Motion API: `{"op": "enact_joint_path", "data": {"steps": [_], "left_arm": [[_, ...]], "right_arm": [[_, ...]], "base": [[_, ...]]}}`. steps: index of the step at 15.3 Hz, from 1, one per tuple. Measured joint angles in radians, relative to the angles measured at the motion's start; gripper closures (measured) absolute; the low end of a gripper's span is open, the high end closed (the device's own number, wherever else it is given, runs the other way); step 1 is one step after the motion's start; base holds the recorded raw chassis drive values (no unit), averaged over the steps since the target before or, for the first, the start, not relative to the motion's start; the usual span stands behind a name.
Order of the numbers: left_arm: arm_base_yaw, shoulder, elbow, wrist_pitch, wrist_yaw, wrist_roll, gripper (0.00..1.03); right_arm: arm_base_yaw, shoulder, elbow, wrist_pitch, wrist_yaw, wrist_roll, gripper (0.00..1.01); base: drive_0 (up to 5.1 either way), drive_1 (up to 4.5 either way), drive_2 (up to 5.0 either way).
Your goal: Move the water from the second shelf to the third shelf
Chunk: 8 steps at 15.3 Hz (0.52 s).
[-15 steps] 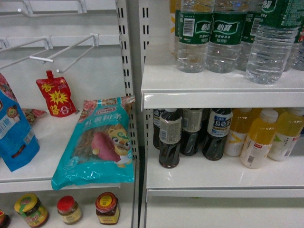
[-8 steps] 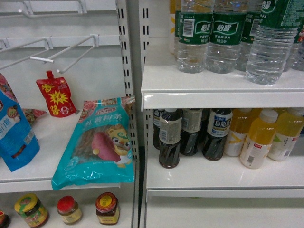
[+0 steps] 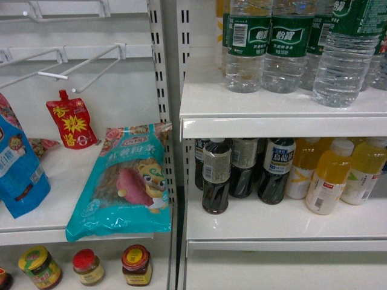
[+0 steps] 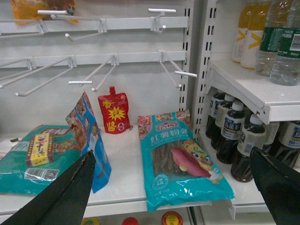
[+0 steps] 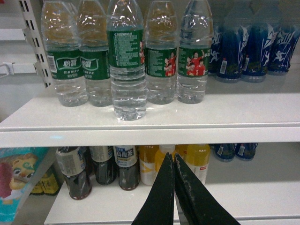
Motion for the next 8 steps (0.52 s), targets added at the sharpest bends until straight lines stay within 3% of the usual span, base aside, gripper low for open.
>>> {"op": "enact_joint_path", "data": {"steps": [8], "left_arm": [[0.000, 0.000, 0.000, 0.000, 0.000, 0.000, 0.05]], "right_arm": [[0.000, -0.222, -0.089, -0.140, 0.000, 0.000, 0.99]], "base": [[0.0, 0.00, 0.0]]}}
